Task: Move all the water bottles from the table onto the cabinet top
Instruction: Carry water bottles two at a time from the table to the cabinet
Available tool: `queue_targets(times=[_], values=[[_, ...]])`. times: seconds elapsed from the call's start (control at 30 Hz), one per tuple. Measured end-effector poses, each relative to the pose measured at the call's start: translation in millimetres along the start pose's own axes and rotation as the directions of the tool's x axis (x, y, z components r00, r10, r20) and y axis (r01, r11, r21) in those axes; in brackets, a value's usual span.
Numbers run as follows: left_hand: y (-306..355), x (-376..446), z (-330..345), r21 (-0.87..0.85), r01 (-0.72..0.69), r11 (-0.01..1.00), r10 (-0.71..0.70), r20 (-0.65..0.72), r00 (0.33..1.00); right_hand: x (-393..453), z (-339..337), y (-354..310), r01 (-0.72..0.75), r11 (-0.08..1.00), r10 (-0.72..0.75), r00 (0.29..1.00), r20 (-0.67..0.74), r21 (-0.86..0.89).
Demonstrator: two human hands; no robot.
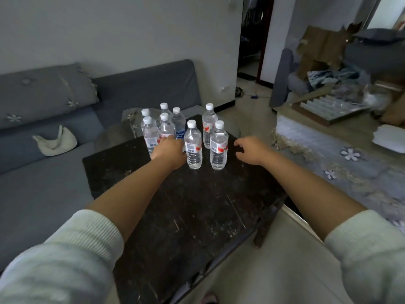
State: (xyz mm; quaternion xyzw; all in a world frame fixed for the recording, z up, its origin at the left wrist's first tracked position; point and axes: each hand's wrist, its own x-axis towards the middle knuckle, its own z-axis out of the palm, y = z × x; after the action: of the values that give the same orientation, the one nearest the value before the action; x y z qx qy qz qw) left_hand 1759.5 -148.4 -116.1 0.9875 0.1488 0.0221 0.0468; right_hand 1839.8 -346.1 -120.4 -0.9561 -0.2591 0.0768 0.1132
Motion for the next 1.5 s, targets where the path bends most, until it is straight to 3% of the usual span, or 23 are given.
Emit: queue_targets(times=[0.27, 0.47, 0.6, 0.8, 1.0, 1.2, 1.4, 1.5], values=[[-6.4, 124.3, 1.0, -0.031, 0.004, 1.000, -0.002, 0.066, 0.998, 121.4, -7.2, 3.7, -0.022, 0.999, 0.022, 1.000, -0.014, 0.029], [9.4, 176.1, 25.4, -0.131, 0.055, 0.990, -0.030, 0.181, 0.983, 172.6, 0.6, 7.6, -0.088, 0.996, 0.087, 0.993, 0.082, 0.013], [15.8, 194.3, 38.0, -0.123, 0.015, 0.992, 0.015, 0.237, 0.972, 197.4, 7.7, 11.8, 0.023, 1.000, -0.026, 0.979, 0.202, 0.021], [17.0, 219.5, 47.2, -0.016, -0.002, 1.000, 0.006, 0.286, 0.958, 213.4, 2.1, 30.5, 0.210, 0.977, -0.211, 0.954, 0.213, 0.026], [20.5, 222.9, 47.0, -0.001, -0.012, 1.000, 0.012, 0.336, 0.942, 215.8, 4.0, 45.5, 0.186, 0.974, -0.215, 0.939, 0.268, 0.130], [27.2, 201.5, 50.6, -0.077, 0.050, 0.996, -0.027, 0.278, 0.960, 202.1, 15.3, 58.8, 0.193, 0.967, -0.224, 0.955, 0.192, 0.167], [30.8, 166.9, 41.1, -0.227, 0.119, 0.967, -0.073, 0.203, 0.976, 157.1, 23.0, 52.4, 0.045, 0.958, -0.068, 0.995, 0.072, 0.283], [35.4, 144.8, 30.4, -0.326, 0.052, 0.944, -0.006, 0.141, 0.990, 124.2, 31.2, 45.8, -0.044, 0.950, 0.046, 0.999, 0.000, 0.310]])
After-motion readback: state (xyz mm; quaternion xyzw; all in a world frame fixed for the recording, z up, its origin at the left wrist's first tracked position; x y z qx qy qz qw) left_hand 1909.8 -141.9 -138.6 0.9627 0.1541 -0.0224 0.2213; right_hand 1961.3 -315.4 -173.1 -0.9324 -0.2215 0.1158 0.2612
